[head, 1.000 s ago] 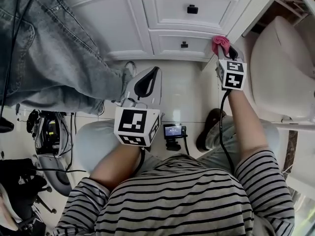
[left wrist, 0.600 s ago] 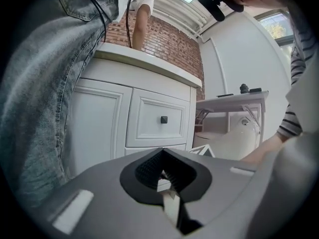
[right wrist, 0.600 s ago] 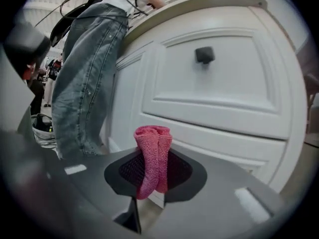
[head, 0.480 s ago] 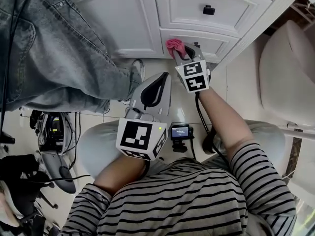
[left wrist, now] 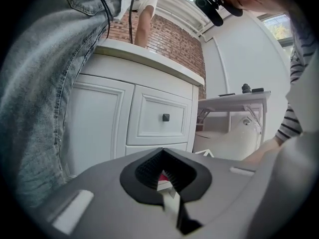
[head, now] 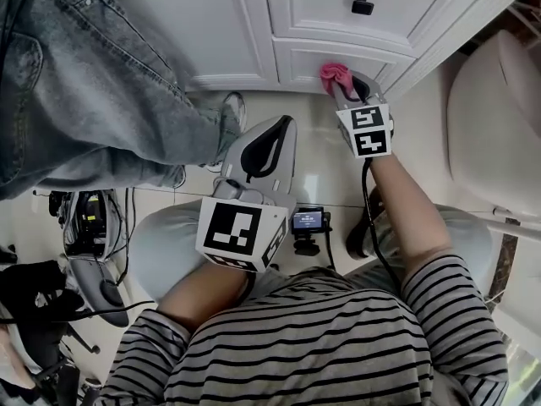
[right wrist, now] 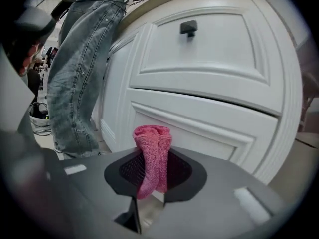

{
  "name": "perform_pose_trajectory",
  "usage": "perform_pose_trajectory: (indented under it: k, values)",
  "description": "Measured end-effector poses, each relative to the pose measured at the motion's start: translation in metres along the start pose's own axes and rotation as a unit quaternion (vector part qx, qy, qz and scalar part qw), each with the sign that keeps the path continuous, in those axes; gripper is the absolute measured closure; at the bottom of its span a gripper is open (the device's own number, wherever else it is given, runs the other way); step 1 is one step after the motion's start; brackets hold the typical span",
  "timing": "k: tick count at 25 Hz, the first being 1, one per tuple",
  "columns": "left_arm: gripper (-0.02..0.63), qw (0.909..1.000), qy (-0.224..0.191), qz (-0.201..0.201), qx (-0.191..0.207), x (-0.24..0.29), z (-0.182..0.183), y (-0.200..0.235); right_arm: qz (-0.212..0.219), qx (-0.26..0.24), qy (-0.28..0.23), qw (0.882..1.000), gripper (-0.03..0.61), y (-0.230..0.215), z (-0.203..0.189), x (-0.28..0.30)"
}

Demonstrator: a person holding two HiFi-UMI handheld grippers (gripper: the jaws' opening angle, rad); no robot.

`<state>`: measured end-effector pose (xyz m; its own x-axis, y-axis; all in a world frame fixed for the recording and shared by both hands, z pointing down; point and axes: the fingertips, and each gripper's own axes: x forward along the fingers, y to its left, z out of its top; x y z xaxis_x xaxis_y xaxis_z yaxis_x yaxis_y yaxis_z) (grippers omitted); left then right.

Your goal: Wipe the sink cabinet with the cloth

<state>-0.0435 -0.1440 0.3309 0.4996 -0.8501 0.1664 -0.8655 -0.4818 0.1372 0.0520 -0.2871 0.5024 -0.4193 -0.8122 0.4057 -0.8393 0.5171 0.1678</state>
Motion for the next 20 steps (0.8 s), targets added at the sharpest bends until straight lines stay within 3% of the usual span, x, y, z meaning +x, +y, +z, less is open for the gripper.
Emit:
perform_pose_trajectory:
  k: [6, 11, 13, 17, 20]
  values:
    - [0.614, 0.9999, 0.003, -0.003, 0.01, 0.006, -0.005, -0.009, -0.09, 0.041, 0.025, 0.995, 0.497, -0.092, -0.032, -0.036]
    - [0.614, 1.0, -0.001, -0.002, 0.004, 0.003, 0.001, -0.01, -0.123, 0.062, 0.037, 0.99, 0.495, -0.099, -0.045, -0.05]
    - [0.614, 1.0, -0.002, -0.004, 0.001, 0.0, 0.006, -0.011, -0.08, 0.063, 0.016, 0.995, 0.495, -0.067, -0.037, -0.038]
    - [0.614, 1.0, -0.003, 0.002, -0.002, -0.005, 0.005, -0.003, 0.063, 0.011, -0.02, 0.998, 0.495, 0.037, -0.02, 0.012]
    - [0.614, 0.9997, 0.003, 0.014, -0.018, -0.009, 0.001, 0.011, 0.095, -0.018, -0.008, 0.995, 0.495, 0.086, -0.023, 0.053]
